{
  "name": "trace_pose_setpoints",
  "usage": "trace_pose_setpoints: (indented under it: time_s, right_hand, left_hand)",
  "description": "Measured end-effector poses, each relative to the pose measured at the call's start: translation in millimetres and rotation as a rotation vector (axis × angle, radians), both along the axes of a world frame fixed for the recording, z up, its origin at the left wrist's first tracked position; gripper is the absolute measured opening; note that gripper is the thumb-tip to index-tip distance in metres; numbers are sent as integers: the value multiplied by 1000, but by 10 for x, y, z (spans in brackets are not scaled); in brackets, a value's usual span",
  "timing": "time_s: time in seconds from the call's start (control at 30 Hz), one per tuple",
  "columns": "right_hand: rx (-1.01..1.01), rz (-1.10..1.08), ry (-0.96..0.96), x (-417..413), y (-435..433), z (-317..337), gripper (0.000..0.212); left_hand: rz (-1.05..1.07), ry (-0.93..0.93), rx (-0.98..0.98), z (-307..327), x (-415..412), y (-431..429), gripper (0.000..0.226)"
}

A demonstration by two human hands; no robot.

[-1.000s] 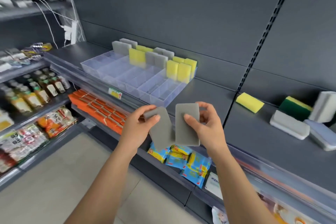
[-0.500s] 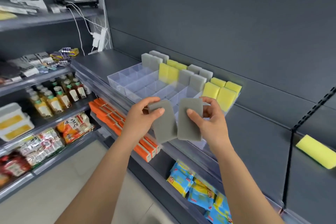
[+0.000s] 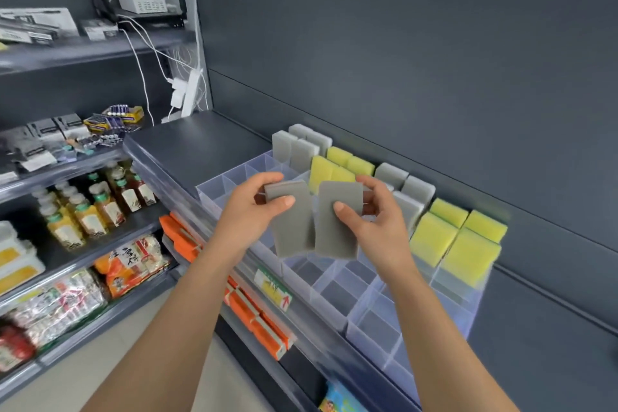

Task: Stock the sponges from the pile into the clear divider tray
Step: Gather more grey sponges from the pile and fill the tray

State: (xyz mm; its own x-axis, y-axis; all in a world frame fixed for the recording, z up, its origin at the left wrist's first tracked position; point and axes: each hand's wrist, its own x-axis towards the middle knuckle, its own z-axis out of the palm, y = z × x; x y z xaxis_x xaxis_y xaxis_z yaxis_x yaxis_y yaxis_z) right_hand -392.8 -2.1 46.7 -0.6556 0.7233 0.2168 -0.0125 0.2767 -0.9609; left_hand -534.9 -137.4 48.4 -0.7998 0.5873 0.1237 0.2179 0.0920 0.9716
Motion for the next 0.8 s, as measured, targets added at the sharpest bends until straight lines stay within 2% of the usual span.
trace_pose_setpoints:
  time_s: [0.33, 0.53, 0.8]
  right_hand:
    - [16, -61, -11, -967, 224, 31, 37]
    - [30, -190, -10, -1583, 273, 4, 36]
    - [98, -376, -134, -2173, 263, -204, 39]
  left_hand:
    - [-68, 52, 22, 31, -1070, 278, 29]
    - [-121, 62, 32, 26, -1831, 480, 30]
    - [-196, 190, -72, -5, -2454, 682, 30]
